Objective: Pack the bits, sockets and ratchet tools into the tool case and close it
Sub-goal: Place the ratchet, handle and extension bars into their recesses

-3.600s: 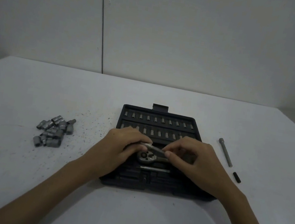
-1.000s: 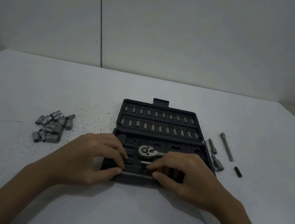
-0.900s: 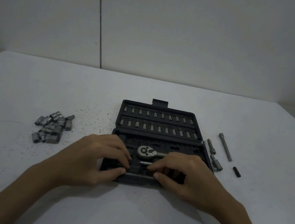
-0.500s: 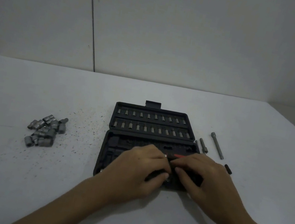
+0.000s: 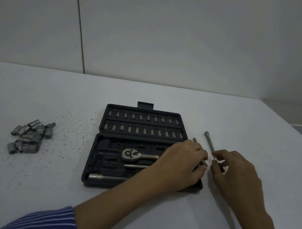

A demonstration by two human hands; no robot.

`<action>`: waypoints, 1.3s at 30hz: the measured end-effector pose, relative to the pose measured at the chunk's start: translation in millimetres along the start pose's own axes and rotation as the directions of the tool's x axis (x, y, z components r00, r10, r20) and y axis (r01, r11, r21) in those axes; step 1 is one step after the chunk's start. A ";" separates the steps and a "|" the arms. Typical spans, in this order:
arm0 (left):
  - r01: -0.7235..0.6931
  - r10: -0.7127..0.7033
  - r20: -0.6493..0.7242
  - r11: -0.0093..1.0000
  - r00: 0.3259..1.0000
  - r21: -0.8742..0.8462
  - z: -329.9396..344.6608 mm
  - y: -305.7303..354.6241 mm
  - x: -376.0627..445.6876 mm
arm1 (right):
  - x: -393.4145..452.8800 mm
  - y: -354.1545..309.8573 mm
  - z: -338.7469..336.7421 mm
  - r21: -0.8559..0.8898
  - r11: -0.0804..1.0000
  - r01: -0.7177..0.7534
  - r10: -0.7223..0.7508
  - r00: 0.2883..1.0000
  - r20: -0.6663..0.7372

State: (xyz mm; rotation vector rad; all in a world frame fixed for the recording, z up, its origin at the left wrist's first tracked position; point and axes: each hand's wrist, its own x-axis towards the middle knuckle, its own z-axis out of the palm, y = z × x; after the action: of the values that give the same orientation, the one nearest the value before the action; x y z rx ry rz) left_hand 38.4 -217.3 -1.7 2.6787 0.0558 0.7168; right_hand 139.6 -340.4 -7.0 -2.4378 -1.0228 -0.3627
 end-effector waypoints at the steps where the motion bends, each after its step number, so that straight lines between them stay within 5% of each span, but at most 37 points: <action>1: 0.003 -0.003 0.007 1.000 1.000 0.007 2.3 -0.4 2.0 | 0.7 1.4 0.0 -0.017 0.999 -0.039 0.040 0.999 0.019; 12: 0.051 -0.049 0.042 0.998 0.998 -0.032 6.2 -3.7 2.7 | 3.2 10.4 3.5 0.037 0.997 -0.070 0.067 0.995 0.080; 22: 0.113 -0.108 0.039 0.979 0.993 -0.168 -22.9 -22.6 -11.3 | -1.7 -8.5 -15.0 0.470 0.881 0.063 -0.112 0.991 0.078; 28: 0.126 -0.122 0.035 0.972 0.992 -0.200 -36.8 -35.5 -33.6 | -7.4 -18.0 -24.1 0.560 0.806 0.193 -0.367 0.905 0.217; 39: 0.068 -0.061 0.048 0.986 0.997 -0.155 -39.8 -32.7 -48.2 | -5.9 -19.5 -26.9 0.544 0.791 0.279 -0.495 0.814 0.303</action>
State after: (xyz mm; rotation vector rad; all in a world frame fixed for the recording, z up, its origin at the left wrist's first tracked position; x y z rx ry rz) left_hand -21.1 -179.7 -4.3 2.5292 0.0718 0.6164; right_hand 119.8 -345.9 19.7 -1.8648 -1.6103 0.3054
